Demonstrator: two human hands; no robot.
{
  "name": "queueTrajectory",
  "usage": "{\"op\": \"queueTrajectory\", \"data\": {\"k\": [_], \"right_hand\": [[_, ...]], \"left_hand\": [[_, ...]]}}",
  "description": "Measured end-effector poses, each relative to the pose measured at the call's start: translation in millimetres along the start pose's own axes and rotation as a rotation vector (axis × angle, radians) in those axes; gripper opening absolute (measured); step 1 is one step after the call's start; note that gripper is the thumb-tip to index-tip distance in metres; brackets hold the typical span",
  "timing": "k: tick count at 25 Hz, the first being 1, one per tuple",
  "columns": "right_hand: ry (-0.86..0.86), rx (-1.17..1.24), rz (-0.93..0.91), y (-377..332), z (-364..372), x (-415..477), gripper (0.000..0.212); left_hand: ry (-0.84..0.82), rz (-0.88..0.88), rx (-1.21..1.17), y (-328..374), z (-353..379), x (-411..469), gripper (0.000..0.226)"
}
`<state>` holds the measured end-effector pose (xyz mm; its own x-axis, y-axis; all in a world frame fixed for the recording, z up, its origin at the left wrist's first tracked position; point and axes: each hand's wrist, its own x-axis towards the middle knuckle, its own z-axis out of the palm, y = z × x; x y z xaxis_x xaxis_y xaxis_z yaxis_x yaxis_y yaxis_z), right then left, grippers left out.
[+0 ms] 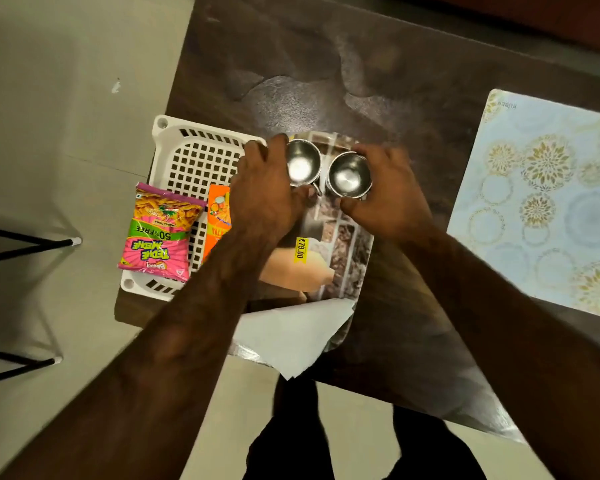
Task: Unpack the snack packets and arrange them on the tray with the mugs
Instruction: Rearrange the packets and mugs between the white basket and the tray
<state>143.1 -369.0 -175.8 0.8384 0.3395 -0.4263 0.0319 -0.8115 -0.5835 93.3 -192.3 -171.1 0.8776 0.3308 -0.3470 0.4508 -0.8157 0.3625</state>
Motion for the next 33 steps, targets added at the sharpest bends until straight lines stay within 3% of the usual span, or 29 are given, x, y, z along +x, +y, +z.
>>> {"op": "queueTrajectory", "data": {"k": [6,12,20,26,30,31,33], "right_hand": [[0.099,0.040,0.119,1.1,5.3,-3.5,0.091],[0.075,0.113,0.057,7.3,1.4,-11.0,0.087],[0.154,-0.019,0.127,-0.4,-0.4,-11.9,0.073],[0.098,-0.041,0.149,-5.1,-7.1,-11.3,0.073],[0.107,-0.100,0.152,-1.4,-5.8,-18.6,0.087],[0.161,-0.135,0.138,2.6,-6.0,-25.9,0.083],[0.271,-0.183,0.070,14.0,-5.1,-45.3,0.051]], "left_hand": [[-0.144,0.139,-0.042,-3.2,-13.3,5.7,0.088],[-0.151,0.134,-0.093,-10.3,-11.5,4.4,0.088],[-0.068,0.107,-0.068,-13.4,-12.0,14.5,0.079],[-0.102,0.115,-0.115,-11.9,-12.4,15.9,0.079],[-0.058,0.147,-0.041,-8.7,-17.5,5.6,0.089],[0.006,0.158,-0.061,-10.8,-21.4,-2.5,0.086],[0.124,0.188,-0.149,-20.9,-30.1,-27.6,0.060]]}}
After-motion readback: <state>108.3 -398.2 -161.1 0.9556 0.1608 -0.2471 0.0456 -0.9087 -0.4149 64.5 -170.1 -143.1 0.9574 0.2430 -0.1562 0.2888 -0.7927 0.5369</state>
